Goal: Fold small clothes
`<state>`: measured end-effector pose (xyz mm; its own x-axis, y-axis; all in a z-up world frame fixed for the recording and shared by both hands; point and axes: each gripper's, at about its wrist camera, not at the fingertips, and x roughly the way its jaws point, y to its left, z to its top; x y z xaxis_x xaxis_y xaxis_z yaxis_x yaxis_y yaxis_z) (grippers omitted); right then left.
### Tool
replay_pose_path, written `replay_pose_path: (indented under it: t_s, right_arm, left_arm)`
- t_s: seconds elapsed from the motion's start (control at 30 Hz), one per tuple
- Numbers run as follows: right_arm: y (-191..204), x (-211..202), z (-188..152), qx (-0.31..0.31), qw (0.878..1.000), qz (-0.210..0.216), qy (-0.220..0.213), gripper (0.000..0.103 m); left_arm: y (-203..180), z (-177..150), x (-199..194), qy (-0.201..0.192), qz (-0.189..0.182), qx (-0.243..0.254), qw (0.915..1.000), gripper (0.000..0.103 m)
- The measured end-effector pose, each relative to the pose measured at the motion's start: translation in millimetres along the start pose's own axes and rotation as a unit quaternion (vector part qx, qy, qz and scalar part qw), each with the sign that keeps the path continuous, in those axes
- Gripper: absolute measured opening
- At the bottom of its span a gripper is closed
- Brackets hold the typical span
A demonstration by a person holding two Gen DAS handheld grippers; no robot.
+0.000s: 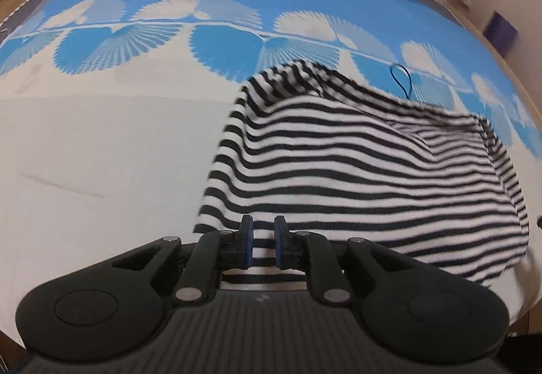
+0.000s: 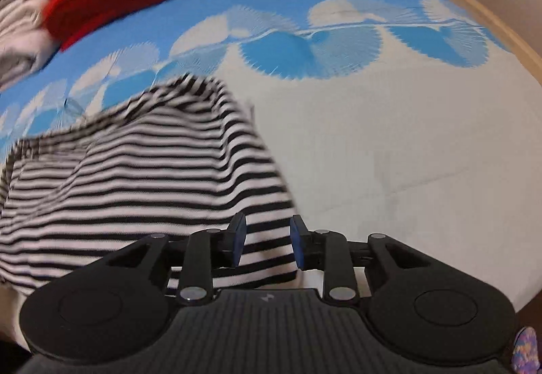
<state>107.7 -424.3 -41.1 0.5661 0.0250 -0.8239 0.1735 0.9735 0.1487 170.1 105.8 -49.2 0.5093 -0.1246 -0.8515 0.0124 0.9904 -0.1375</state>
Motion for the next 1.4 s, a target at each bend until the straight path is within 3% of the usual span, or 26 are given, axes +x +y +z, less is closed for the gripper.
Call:
replay_pose_path:
  t_s: [0.1, 0.2, 0.27, 0.4, 0.5, 0.6, 0.63, 0.7, 0.77, 0.83, 1.07, 1.13, 1.27, 1.3, 1.4]
  right_arm:
    - [14, 14, -1, -0.028, 0.999, -0.003, 0.021, 0.044]
    - [20, 37, -12, -0.072, 0.994, -0.029, 0.08, 0.045]
    - [21, 47, -18, -0.088, 0.989, -0.051, 0.104, 0.045]
    - [17, 42, -13, -0.074, 0.992, -0.047, 0.096, 0.046]
    - [19, 28, -7, -0.066, 0.996, -0.036, 0.038, 0.046]
    - [17, 23, -6, -0.059, 0.998, -0.022, 0.024, 0.046]
    - [18, 23, -6, -0.061, 0.998, -0.022, 0.024, 0.048]
    - [21, 32, -10, -0.078, 0.995, -0.03, 0.049, 0.048]
    - [25, 49, -19, -0.106, 0.988, -0.053, 0.101, 0.048]
    - [31, 45, -18, -0.129, 0.986, -0.065, 0.088, 0.049]
    - [31, 10, -3, -0.089, 0.996, -0.026, -0.002, 0.052]
    - [36, 13, -6, -0.103, 0.994, -0.019, 0.007, 0.058]
    - [42, 43, -28, -0.157, 0.98, -0.053, 0.109, 0.061]
    - [44, 45, -30, -0.168, 0.978, -0.057, 0.113, 0.061]
    - [50, 34, -22, -0.17, 0.981, -0.052, 0.076, 0.061]
  left_arm:
    - [-4, -3, 23, 0.03, 0.014, 0.015, 0.9993, 0.014]
    - [-2, -10, 48, 0.091, 0.061, 0.021, 0.9938, 0.02]
    - [0, -10, 53, 0.099, 0.075, 0.021, 0.992, 0.02]
    - [0, -2, 35, 0.054, 0.068, 0.01, 0.9962, 0.025]
    - [-7, 3, 18, 0.004, 0.043, 0.009, 0.999, 0.03]
    - [-25, 7, 9, -0.027, 0.014, 0.026, 0.9992, 0.032]
    - [-32, 6, 8, -0.029, -0.001, 0.034, 0.999, 0.035]
    - [-46, 4, 17, -0.008, -0.017, 0.061, 0.998, 0.055]
    - [-60, -7, 40, 0.053, 0.013, 0.113, 0.9921, 0.061]
    - [-70, -14, 53, 0.079, 0.052, 0.15, 0.9841, 0.06]
    - [-68, 4, 18, -0.04, 0.034, 0.109, 0.9927, 0.061]
    - [-66, 5, 22, -0.051, 0.054, 0.107, 0.9915, 0.061]
    - [-60, 7, 59, 0.038, 0.103, 0.124, 0.9862, 0.053]
    - [-57, 11, 60, 0.04, 0.102, 0.114, 0.9875, 0.052]
    - [-50, 24, 42, -0.02, 0.082, 0.071, 0.9939, 0.052]
